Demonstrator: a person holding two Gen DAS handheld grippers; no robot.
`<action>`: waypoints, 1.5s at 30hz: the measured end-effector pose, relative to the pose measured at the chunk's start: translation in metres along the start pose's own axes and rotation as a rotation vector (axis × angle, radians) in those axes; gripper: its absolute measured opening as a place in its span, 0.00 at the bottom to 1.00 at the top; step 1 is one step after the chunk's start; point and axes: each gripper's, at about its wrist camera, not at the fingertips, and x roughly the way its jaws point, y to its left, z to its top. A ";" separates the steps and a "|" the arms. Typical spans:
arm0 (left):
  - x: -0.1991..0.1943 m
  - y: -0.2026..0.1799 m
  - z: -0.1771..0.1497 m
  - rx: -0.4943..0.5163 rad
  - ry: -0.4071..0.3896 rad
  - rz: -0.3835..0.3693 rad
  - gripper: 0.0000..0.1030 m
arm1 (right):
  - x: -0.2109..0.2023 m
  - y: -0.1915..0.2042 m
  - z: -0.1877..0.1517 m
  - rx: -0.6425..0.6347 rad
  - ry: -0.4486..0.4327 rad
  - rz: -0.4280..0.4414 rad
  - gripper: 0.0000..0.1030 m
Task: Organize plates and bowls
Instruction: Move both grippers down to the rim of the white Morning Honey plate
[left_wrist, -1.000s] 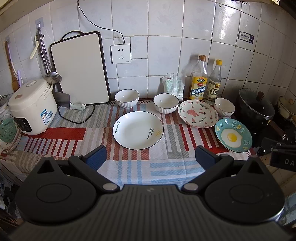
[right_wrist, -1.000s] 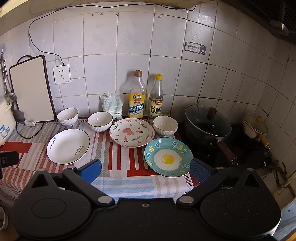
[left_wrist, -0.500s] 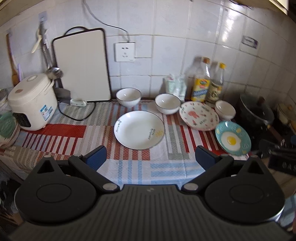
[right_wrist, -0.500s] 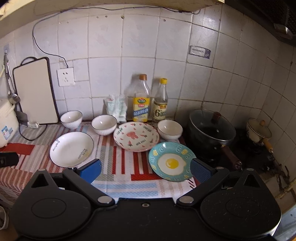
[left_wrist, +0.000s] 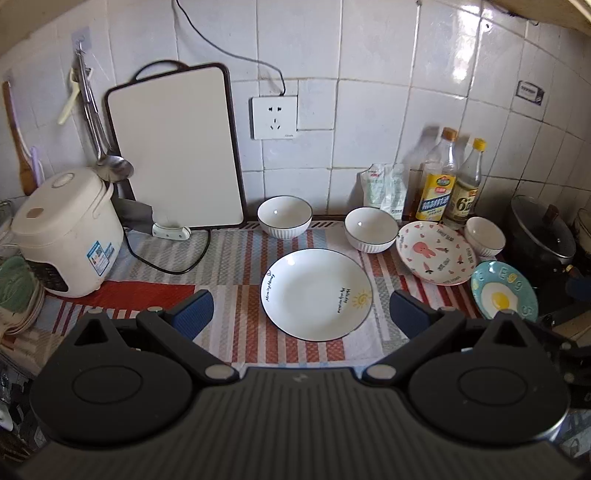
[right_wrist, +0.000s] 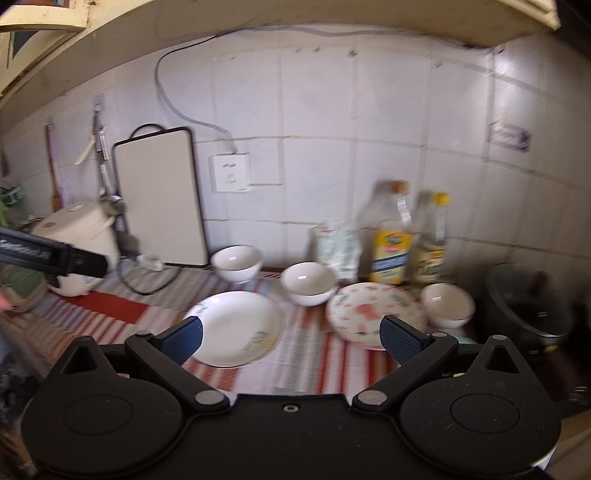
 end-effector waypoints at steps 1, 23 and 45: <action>0.006 0.003 0.001 0.004 0.004 0.001 1.00 | 0.006 0.002 0.001 0.003 0.002 0.015 1.00; 0.201 0.044 0.007 0.035 0.201 -0.059 0.92 | 0.186 0.033 -0.019 -0.024 0.158 0.102 0.89; 0.325 0.082 -0.018 -0.079 0.352 -0.050 0.40 | 0.314 0.001 -0.068 0.329 0.409 0.064 0.46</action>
